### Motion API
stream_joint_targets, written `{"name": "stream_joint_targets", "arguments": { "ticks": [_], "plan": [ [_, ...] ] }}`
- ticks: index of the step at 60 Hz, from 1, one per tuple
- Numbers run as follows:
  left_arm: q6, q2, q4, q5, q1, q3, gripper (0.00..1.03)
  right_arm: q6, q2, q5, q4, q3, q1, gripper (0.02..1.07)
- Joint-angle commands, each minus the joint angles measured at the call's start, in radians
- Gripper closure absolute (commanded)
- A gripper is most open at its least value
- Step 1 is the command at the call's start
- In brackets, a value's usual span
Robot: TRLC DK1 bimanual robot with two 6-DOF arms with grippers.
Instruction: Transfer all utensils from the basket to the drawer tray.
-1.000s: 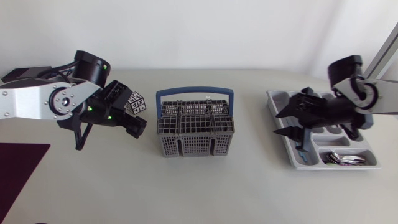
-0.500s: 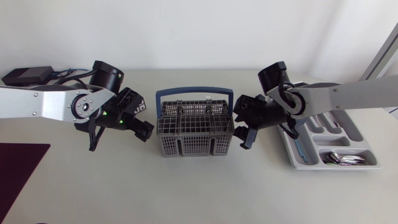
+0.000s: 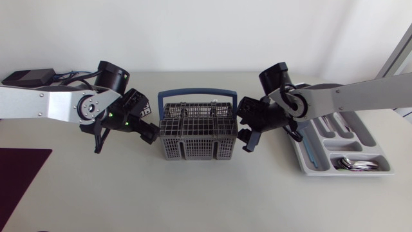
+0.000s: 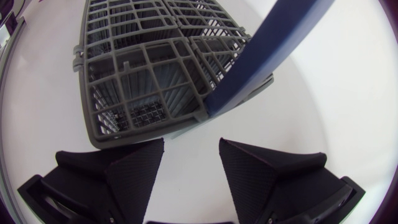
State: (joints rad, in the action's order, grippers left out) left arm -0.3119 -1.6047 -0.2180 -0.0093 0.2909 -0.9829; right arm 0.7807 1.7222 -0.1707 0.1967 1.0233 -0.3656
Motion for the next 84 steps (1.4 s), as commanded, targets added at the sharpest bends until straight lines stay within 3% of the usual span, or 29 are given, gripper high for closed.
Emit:
{"name": "stream_joint_targets", "arguments": {
  "ticks": [1, 5, 11, 14, 15, 34, 48, 62, 65, 71, 84],
  "plan": [
    [-0.013, -0.018, 0.008, 0.006, -0.006, -0.017, 0.05, -0.028, 0.025, 0.008, -0.013, 0.008, -0.004, 0.41],
    [-0.013, -0.014, 0.006, 0.006, -0.025, -0.013, 0.05, -0.028, 0.014, 0.008, -0.014, -0.006, 0.005, 0.41],
    [-0.015, 0.031, 0.006, 0.008, -0.062, 0.01, 0.05, -0.023, -0.03, 0.023, -0.014, -0.049, 0.027, 0.3],
    [-0.018, 0.063, 0.006, 0.008, -0.082, 0.027, 0.05, -0.02, -0.061, 0.031, -0.014, -0.074, 0.039, 0.19],
    [-0.019, 0.101, 0.008, 0.011, -0.098, 0.044, 0.05, -0.011, -0.096, 0.033, -0.014, -0.098, 0.051, 0.05],
    [0.028, 0.374, 0.014, 0.035, -0.245, 0.141, 0.05, -0.006, -0.431, 0.028, -0.068, -0.289, 0.211, 0.06],
    [0.033, 0.605, 0.051, 0.037, -0.253, 0.274, 0.05, -0.21, -0.713, -0.021, -0.21, -0.454, 0.381, 0.06],
    [0.025, 0.72, 0.069, 0.037, -0.248, 0.371, 0.05, -0.29, -0.917, -0.036, -0.315, -0.608, 0.438, 0.06],
    [0.03, 0.752, 0.106, 0.037, -0.249, 0.408, 0.05, -0.296, -0.954, -0.036, -0.315, -0.632, 0.442, 0.06],
    [0.076, 0.888, 0.275, 0.037, -0.262, 0.533, 0.05, -0.351, -1.033, -0.036, -0.335, -0.689, 0.455, 0.06],
    [0.097, 1.029, 0.393, 0.035, -0.272, 0.681, 0.05, -0.405, -1.167, -0.027, -0.382, -0.795, 0.455, 0.06]
  ]
}}
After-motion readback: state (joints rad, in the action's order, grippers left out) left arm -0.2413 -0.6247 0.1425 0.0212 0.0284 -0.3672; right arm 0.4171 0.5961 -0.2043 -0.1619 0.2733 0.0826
